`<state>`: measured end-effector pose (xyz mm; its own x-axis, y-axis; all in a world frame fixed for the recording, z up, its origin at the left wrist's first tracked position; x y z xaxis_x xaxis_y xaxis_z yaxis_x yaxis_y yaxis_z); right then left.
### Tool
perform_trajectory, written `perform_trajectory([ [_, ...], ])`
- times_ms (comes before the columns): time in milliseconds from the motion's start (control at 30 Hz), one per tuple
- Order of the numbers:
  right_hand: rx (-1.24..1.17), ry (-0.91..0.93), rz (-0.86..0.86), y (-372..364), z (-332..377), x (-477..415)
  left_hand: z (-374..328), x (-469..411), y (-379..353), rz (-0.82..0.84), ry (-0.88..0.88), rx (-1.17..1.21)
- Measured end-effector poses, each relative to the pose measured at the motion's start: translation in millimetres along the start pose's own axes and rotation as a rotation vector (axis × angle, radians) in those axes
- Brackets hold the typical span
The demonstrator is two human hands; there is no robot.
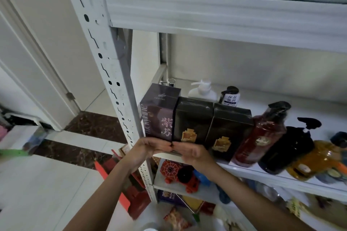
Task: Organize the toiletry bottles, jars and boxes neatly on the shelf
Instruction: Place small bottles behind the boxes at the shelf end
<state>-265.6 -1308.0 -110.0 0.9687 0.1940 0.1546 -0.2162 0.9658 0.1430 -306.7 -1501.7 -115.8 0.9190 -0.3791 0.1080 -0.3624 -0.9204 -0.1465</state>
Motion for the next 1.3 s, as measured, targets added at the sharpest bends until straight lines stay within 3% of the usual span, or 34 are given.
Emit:
perform_trajectory([
  [400, -0.056, -0.005, -0.060, -7, -16, 4, 4, -6, 3, 0.097, 0.112, 0.004],
  [900, -0.065, -0.040, -0.083, -6, -21, -1, 3, -15, 0, 0.028, 0.243, -0.059],
  [1300, -0.079, -0.061, -0.103, -4, -19, 3, 3, -12, -10, -0.028, 0.208, -0.025],
])
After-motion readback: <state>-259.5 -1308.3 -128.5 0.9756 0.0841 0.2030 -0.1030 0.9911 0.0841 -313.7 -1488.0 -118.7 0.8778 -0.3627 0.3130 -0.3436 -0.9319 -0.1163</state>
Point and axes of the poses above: each hand's wrist, its own x-axis away from the middle knuckle, its own y-axis out of the back of the hand, z = x × y, the point moved 2 cm from there along -x, towards the middle knuckle, and after that the axes turned 5 degrees about -z, right-handed, at the moved point
